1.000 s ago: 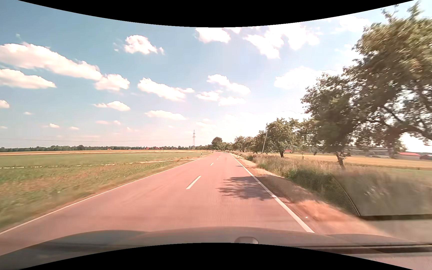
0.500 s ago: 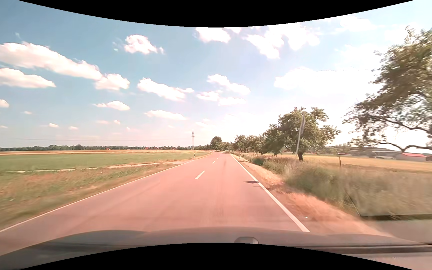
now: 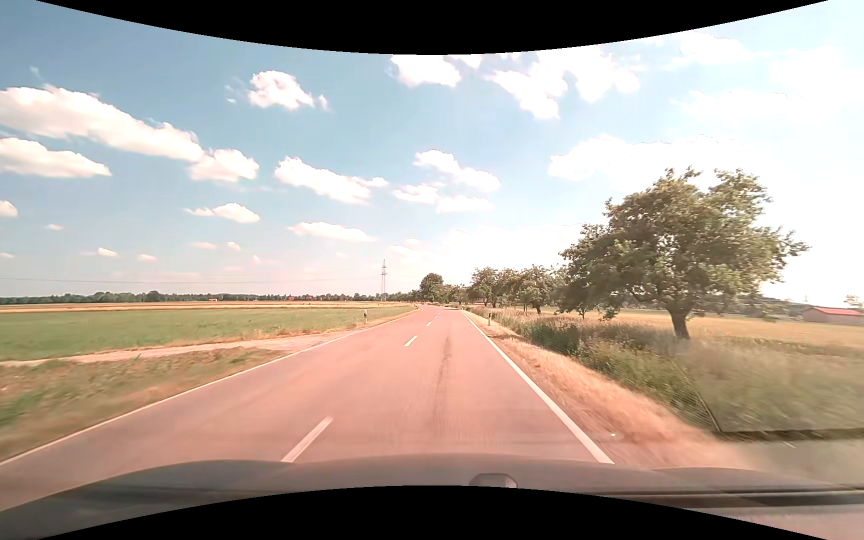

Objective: Follow the waypoints while adhering to traffic rules and regulations

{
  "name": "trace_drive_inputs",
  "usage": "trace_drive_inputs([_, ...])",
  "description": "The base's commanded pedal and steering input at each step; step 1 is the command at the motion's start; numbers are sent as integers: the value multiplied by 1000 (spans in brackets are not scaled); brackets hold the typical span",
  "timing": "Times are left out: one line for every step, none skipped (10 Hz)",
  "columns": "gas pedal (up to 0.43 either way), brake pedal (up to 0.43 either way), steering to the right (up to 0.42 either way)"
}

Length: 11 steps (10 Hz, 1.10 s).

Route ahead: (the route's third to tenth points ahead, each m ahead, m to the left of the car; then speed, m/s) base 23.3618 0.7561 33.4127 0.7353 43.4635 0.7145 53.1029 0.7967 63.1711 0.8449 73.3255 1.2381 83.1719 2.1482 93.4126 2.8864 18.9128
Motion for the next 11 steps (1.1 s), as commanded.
trace_drive_inputs([177, 0, 0])
trace_drive_inputs([177, 0, 0])
trace_drive_inputs([177, 0, 0])
trace_drive_inputs([177, 0, 0])
trace_drive_inputs([177, 0, 0])
trace_drive_inputs([177, 0, 0])
trace_drive_inputs([177, 0, 0])
trace_drive_inputs([177, 0, 0])
trace_drive_inputs([177, 0, 0])
trace_drive_inputs([177, 0, 0])
trace_drive_inputs([177, 0, 0])
